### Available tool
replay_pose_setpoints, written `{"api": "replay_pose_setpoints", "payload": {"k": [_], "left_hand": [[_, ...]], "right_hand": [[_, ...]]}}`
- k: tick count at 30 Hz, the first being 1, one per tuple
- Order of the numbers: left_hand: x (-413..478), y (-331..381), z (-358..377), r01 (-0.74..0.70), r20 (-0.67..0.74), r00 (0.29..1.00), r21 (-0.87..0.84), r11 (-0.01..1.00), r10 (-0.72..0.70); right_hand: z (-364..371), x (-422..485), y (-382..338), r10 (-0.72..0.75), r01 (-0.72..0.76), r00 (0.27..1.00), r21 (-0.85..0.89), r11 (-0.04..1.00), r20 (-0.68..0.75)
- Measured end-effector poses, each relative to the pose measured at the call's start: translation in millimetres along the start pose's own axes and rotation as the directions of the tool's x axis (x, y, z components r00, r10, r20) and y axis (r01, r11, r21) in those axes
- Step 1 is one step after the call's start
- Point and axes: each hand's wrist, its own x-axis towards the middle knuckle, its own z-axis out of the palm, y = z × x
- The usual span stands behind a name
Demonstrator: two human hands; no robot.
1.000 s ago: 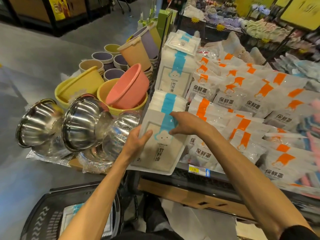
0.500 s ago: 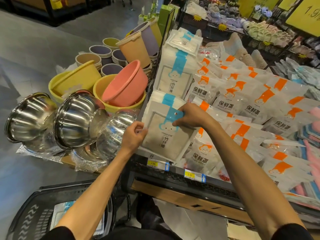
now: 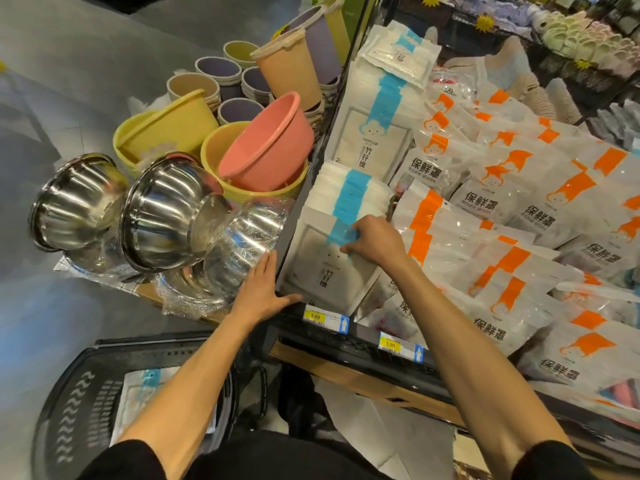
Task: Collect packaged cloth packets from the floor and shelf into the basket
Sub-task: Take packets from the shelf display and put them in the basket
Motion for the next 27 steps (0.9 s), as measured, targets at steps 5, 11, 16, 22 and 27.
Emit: {"api": "replay_pose_setpoints", "payload": {"k": [5,11,16,22,27], "left_hand": [[-5.4,-2.3,2.3,-0.002,-0.043,0.999,-0.045,0.999,0.0],[-7.6,1.6,1.2,0.047,-0.026,0.998,-0.056,0.997,-0.048],[-7.7,4.0,0.8,0.063,-0.027,0.998,-0.058,0.996,-0.065],[-7.4,2.4,1.2,0.055,-0.02,0.998,-0.054,0.997,-0.056],[-9.1,3.0,-1.1,0.062,-0.012,0.998,-0.062,0.996,-0.063]], "right_hand": [[27.1,1.6,-3.3,0.004,-0.004,1.0,-0.017,1.0,0.013],[52.8,-12.0,-3.5,-0.007,0.011,0.989,0.025,1.0,-0.144],[66.2,-21.0,-5.1,-0.048,0.058,0.966,0.033,0.998,-0.254],[75.8,-21.2,0.1,0.009,0.008,0.984,0.091,0.996,-0.177],[77.2,-12.2,4.4,0.077,-0.061,0.993,0.164,0.984,-0.093]]}}
